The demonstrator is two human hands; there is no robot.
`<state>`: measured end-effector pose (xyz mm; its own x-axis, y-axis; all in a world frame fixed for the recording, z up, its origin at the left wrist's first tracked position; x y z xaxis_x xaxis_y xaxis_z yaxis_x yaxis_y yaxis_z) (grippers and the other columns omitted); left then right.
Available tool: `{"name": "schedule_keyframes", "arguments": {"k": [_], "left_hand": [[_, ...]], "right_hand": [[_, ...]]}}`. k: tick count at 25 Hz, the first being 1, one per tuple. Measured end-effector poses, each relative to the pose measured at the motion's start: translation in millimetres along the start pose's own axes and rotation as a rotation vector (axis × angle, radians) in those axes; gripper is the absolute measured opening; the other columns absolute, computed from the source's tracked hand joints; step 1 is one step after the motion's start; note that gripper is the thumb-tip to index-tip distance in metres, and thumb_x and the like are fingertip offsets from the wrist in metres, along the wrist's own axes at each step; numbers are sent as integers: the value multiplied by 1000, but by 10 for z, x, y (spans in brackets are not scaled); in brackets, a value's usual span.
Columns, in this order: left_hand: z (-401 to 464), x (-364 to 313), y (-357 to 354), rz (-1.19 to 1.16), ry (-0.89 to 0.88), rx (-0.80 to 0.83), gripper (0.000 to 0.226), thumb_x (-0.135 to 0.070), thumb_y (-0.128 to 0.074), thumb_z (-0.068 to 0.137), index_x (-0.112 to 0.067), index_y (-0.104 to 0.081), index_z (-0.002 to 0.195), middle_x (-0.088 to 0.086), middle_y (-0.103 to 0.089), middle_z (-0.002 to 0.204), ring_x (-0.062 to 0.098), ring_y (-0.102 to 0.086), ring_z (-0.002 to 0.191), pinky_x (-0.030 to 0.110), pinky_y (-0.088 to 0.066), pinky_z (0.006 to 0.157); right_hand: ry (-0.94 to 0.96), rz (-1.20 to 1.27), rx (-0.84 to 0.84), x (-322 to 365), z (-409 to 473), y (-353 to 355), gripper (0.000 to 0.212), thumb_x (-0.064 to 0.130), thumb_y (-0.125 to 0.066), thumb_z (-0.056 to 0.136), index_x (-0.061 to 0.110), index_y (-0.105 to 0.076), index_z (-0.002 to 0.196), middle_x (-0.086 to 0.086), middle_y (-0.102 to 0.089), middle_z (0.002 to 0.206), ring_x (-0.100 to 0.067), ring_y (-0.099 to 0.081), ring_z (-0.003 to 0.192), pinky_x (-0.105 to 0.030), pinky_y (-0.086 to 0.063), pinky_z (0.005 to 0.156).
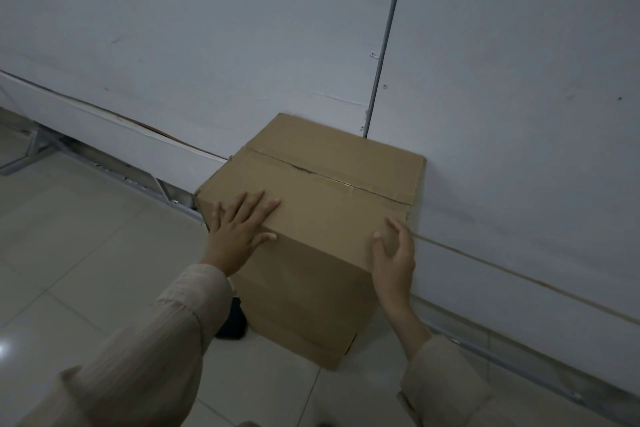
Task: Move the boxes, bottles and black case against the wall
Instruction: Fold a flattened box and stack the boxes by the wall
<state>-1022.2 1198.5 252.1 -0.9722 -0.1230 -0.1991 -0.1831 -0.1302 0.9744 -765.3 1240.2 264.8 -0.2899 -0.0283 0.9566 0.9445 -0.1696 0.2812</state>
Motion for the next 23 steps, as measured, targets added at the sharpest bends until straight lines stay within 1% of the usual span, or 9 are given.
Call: {"name": "schedule_keyframes", "arguments": {"k": [3,5,7,8,10,13,16,19,23], "left_hand": [[-14,27,-33,-28,-7,-26,91,-83,10,64,-44,-14,142,-8,-15,157,21,-8,146,58,0,113],[-20,43,-23,-71,-17,-38,93,-85,6,63,-43,-19,142,-9,-17,156,20,-9,146,55,0,114],[-38,77,6,-131,-42,-69,94,-85,2,64,-39,-28,141,-9,-26,154,17,-16,144,50,-3,114],[-44,107,26,-155,-61,-84,94,-84,0,67,-36,-34,139,-8,-32,152,16,-21,143,46,-7,114],[-69,228,83,-202,-90,-108,90,-80,-3,72,-30,-46,134,-5,-42,146,13,-31,137,36,-15,112],[-118,505,211,-241,-104,-144,78,-72,-12,81,-23,-58,122,-1,-55,135,9,-38,126,27,-22,105],[-205,1077,435,-291,-74,-125,58,-54,-28,84,-18,-63,114,1,-60,127,18,-52,119,33,-34,102],[-310,1787,692,-379,-8,-156,39,-37,-38,88,-16,-65,106,4,-66,112,23,-61,104,37,-47,91],[-514,2638,917,-431,127,-208,18,-14,-50,92,-13,-66,101,5,-69,104,23,-62,98,34,-48,85]], "right_hand": [[31,-11,-12,-13,-5,-1,32,11,-51,90,11,-52,122,-12,-47,132,-14,-45,114,-6,-25,87],[68,-148,47,2,-6,19,33,12,-52,89,13,-51,122,-13,-37,141,-17,-38,122,-12,-23,95],[140,-528,98,32,10,17,31,18,-49,89,21,-54,120,-10,-23,152,-29,-17,141,-41,-15,112],[173,-703,127,72,22,-1,29,21,-47,90,25,-55,118,-8,-23,153,-31,-8,144,-55,-7,113],[246,-869,196,211,22,-137,25,26,-45,90,30,-58,112,-3,-40,145,-30,-19,141,-65,-7,109],[341,-810,287,403,-69,-507,23,23,-49,85,31,-60,103,5,-58,120,-23,-47,119,-55,-32,102],[387,-748,368,599,-305,-1125,22,20,-50,83,30,-60,100,7,-60,115,-21,-51,112,-40,-35,97],[496,-645,488,812,-588,-1761,25,18,-46,80,25,-63,97,4,-64,107,-23,-56,104,-39,-42,92],[562,-509,584,1092,-885,-2488,24,6,-47,84,15,-65,98,-4,-66,102,-23,-56,97,-35,-43,84]]}}
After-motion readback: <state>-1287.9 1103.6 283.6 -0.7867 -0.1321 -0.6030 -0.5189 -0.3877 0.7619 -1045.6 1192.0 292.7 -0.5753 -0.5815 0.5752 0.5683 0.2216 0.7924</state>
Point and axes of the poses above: each hand's wrist, its own z-axis towards the middle knuckle, its own y-axis out of the back of the hand, x = y × z, the point moved 1 cm from there along z, towards the middle knuckle
